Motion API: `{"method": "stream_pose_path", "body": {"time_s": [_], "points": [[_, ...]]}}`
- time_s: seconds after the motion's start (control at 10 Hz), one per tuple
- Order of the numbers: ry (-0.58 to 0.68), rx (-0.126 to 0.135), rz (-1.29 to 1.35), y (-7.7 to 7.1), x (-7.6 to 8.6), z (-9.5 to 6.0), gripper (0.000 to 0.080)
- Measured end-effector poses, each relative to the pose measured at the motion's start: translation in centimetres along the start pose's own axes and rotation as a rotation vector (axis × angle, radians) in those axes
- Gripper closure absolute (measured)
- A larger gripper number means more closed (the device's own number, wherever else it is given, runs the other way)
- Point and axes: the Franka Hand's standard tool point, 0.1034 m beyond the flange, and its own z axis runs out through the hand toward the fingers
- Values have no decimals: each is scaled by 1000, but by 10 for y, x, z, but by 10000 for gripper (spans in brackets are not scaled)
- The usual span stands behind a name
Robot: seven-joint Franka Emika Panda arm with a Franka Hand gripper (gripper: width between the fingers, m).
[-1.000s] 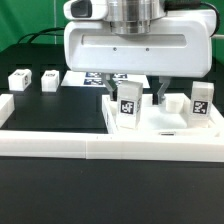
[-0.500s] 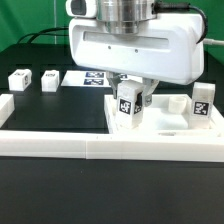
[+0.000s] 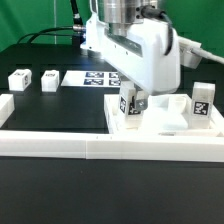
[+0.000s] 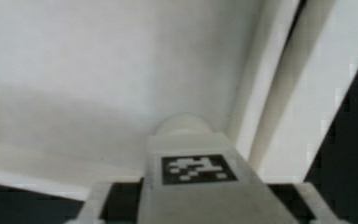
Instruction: Assemble square table
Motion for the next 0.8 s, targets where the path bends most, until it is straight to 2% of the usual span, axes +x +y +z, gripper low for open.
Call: {"method": "stream_pose_path", "body": {"time_s": [0.1,0.3,0.4,0.7,0.8], "points": [[3,0,154,1,-1,1,506],[20,26,360,2,0,1,506],[24,43,412,1,0,2,506],[29,44,415,1,0,2,506],[29,45,407,1,-1,2,323]]}}
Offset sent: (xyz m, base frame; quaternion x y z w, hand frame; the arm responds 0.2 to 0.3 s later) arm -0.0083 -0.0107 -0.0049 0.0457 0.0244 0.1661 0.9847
